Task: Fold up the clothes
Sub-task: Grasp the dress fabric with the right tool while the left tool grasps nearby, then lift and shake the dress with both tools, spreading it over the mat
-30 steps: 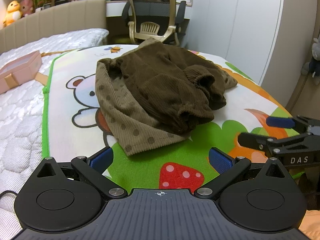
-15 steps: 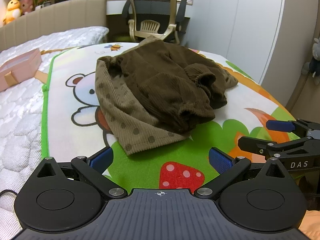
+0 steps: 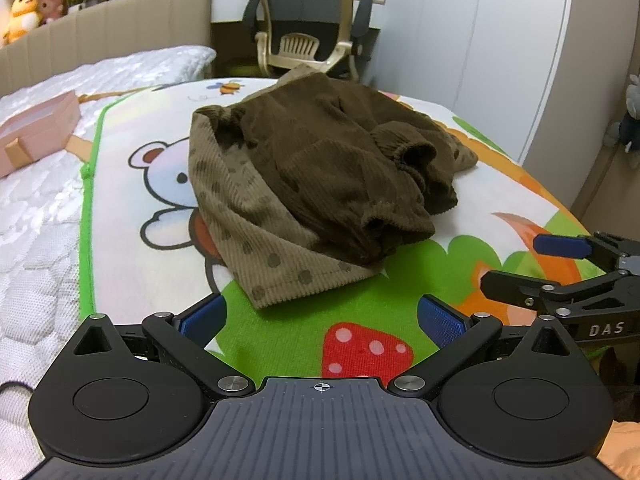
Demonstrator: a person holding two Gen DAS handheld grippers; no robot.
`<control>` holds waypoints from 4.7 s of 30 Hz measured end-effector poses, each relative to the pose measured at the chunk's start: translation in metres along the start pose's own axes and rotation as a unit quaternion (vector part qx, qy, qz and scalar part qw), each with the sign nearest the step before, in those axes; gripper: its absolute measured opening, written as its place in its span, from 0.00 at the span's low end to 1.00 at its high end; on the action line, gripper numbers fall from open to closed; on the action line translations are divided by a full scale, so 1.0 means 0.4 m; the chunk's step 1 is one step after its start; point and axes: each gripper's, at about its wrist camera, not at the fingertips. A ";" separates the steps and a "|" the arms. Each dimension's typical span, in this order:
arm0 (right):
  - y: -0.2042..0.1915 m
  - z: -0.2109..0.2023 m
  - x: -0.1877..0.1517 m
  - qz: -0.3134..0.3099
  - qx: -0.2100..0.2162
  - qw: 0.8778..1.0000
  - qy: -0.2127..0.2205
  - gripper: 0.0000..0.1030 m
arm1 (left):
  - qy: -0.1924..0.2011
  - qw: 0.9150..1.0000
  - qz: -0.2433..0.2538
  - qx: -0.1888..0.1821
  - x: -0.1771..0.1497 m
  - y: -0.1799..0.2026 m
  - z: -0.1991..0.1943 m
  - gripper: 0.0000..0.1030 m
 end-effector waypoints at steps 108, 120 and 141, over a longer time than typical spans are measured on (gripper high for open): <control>-0.005 0.120 0.148 -0.188 -0.035 0.981 -0.044 0.21 | 0.099 0.991 -0.090 0.002 0.325 -0.317 0.154 0.69; 0.102 0.247 0.290 -0.370 -0.289 0.881 0.059 0.02 | 0.011 0.999 0.044 0.024 0.384 -0.227 0.407 0.80; 0.106 0.322 0.233 -0.459 -0.221 0.860 -0.008 0.04 | 0.001 0.994 0.045 0.100 0.371 -0.345 0.432 0.21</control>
Point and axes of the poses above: each gripper's, at about its wrist camera, not at the fingertips, and z roughly the way its jaws point, y to its right, x to its top, and after that the axes turned 8 degrees about -x, right-handed
